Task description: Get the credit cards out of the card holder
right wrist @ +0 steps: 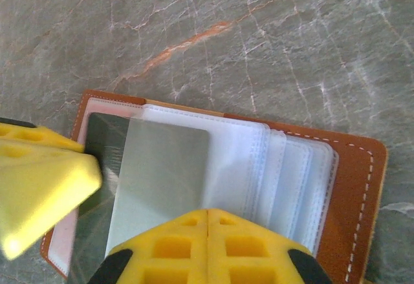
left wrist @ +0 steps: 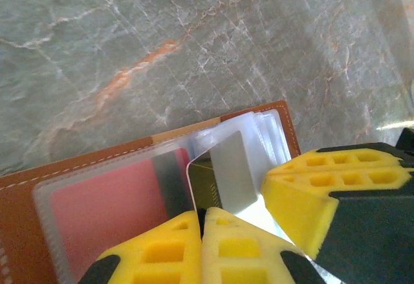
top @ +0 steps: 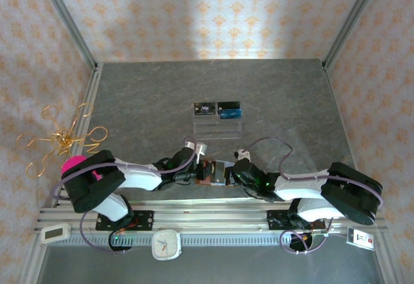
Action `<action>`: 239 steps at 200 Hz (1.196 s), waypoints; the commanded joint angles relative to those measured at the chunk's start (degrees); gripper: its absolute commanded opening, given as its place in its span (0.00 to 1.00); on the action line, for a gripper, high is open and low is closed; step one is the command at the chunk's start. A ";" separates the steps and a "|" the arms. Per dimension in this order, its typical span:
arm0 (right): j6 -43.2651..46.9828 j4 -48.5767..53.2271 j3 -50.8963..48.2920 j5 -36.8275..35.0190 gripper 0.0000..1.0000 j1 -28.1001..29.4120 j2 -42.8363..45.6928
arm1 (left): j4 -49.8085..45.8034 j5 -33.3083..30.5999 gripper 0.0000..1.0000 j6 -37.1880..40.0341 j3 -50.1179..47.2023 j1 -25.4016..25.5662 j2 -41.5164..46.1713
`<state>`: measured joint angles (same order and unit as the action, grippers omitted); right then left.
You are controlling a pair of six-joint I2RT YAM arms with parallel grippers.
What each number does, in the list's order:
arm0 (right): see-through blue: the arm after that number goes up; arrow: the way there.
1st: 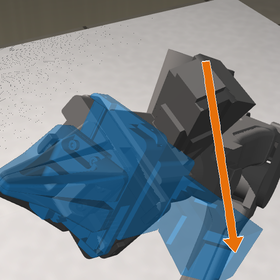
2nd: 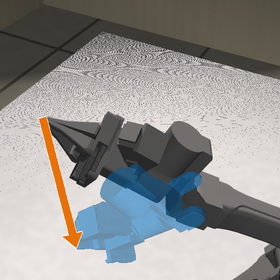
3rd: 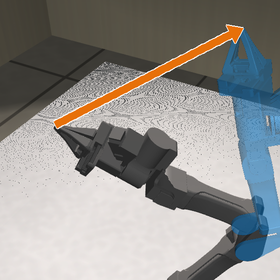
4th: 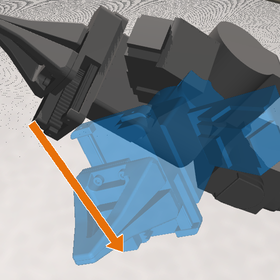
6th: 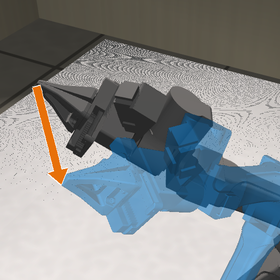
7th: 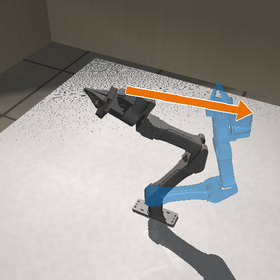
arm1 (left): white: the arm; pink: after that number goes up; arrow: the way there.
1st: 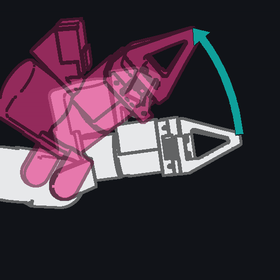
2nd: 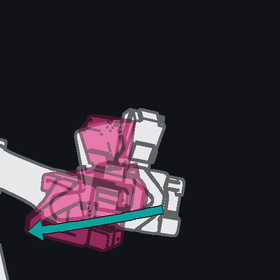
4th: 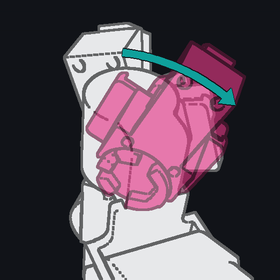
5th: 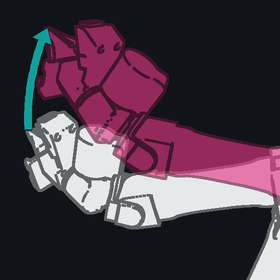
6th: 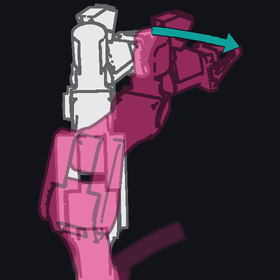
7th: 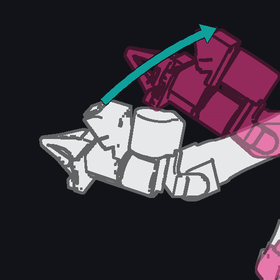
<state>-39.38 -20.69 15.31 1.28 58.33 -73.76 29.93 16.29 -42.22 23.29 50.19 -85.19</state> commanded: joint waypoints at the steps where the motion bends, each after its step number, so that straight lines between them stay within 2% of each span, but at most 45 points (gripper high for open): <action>1: -0.90 2.30 -1.58 -2.20 0.00 -0.18 0.06 | 2.31 0.54 0.00 -0.62 -2.54 -0.71 2.85; 38: -0.26 0.89 -1.20 -1.15 0.00 -0.25 -1.62 | 7.63 6.25 0.00 -1.12 -1.94 -0.58 -1.43; 63: -0.18 0.56 -1.11 -1.02 0.00 -0.18 -2.08 | 9.10 7.74 0.20 -1.90 -1.78 -0.53 -1.69; 97: -0.09 0.23 -0.91 -0.93 0.00 -0.17 -2.57 | 9.05 8.38 0.24 -2.69 -1.62 -0.10 -1.67; 110: -0.09 0.32 -0.89 -1.10 0.00 -0.20 -2.61 | 9.18 8.71 0.19 -2.78 -1.50 0.07 -2.15; 119: -0.17 0.43 -0.85 -1.27 0.00 -0.20 -2.39 | 9.18 8.84 0.09 -2.78 -1.41 0.03 -2.39; 124: -0.18 0.56 -0.98 -1.33 0.00 -0.18 -2.29 | 9.08 8.80 0.00 -2.90 -1.40 -0.01 -2.45; 153: -0.70 1.70 -1.41 -2.81 0.00 -0.22 -1.02 | 5.44 4.74 0.00 -3.21 -3.66 -1.16 2.78; 179: -1.10 1.90 -1.58 -3.30 0.00 -0.23 -1.33 | -2.51 -0.09 0.00 -1.02 -4.65 -1.50 10.42; 219: 0.42 2.41 -0.96 -3.87 0.00 -0.24 -0.29 | -6.91 -1.33 0.00 1.47 -5.03 -1.47 16.81; 239: 3.77 1.83 -0.44 -2.28 0.09 -0.19 2.73 | -7.26 -1.02 0.00 3.41 -4.88 -1.50 19.28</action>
<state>-39.33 -21.45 15.31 -0.01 58.33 -74.04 25.85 16.91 -42.35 18.59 49.01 -68.55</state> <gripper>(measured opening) 0.045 0.041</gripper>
